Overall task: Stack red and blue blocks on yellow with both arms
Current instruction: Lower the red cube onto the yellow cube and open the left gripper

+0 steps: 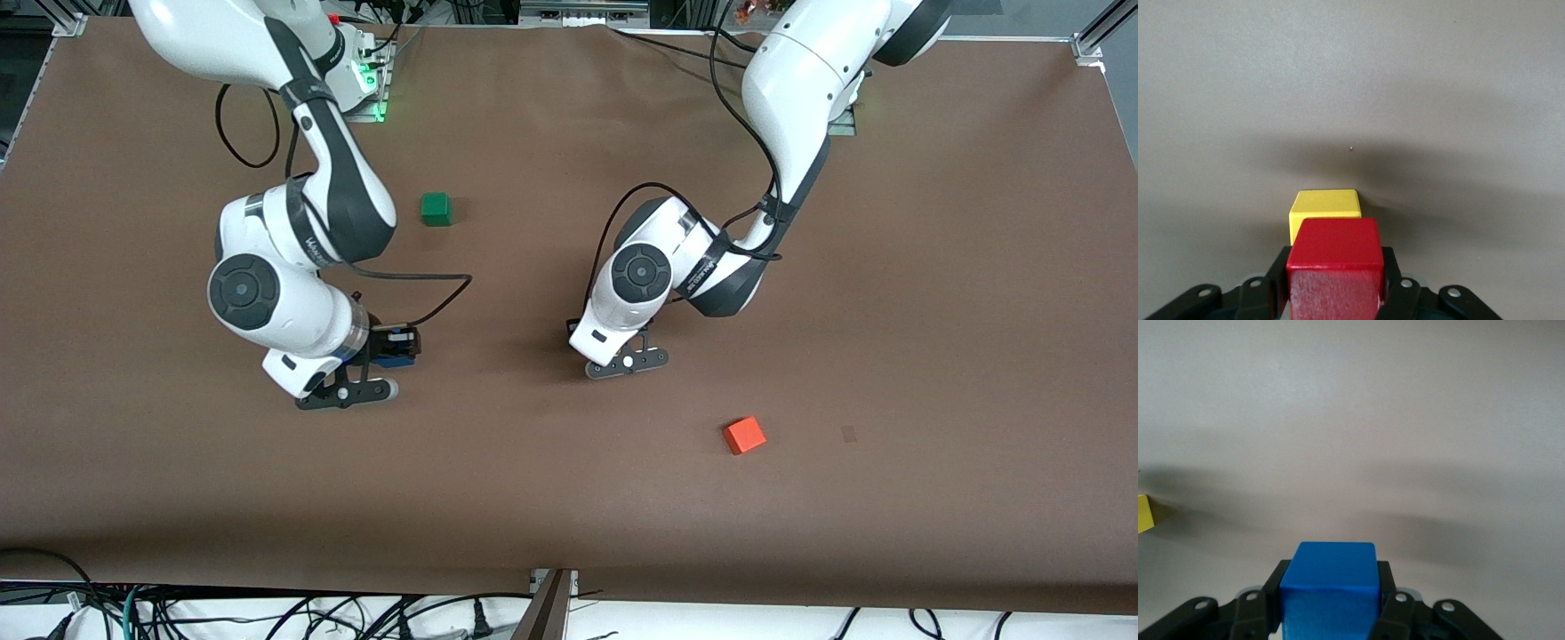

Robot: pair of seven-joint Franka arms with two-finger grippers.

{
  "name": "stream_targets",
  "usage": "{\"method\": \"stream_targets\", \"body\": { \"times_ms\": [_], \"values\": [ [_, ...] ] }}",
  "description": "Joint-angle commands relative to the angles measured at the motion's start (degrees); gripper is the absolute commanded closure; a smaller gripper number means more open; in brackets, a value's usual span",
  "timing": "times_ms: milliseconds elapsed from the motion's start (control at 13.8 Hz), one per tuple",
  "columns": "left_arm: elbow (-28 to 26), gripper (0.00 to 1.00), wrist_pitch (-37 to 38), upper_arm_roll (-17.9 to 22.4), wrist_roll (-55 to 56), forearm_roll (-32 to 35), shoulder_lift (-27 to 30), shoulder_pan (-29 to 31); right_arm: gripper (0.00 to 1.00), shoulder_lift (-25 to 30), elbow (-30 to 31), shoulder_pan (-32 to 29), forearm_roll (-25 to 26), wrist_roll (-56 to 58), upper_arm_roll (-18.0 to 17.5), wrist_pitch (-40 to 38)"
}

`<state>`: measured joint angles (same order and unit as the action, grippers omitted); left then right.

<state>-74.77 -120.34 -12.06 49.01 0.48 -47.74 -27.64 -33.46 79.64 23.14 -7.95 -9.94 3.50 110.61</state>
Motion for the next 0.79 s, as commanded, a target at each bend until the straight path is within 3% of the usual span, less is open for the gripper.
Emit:
{"method": "stream_targets", "body": {
  "times_ms": [0,722],
  "values": [
    [1.21,1.00,0.89,0.37,0.83,1.80,-0.78,-0.66,0.97,-0.73,-1.41,0.15,0.57,-1.22,0.10,-1.27],
    [1.03,1.00,2.12,0.46,0.83,3.91,-0.52,-0.40,0.97,-0.64,-1.41,1.65,0.48,-3.86,0.01,-1.27]
  ]
}}
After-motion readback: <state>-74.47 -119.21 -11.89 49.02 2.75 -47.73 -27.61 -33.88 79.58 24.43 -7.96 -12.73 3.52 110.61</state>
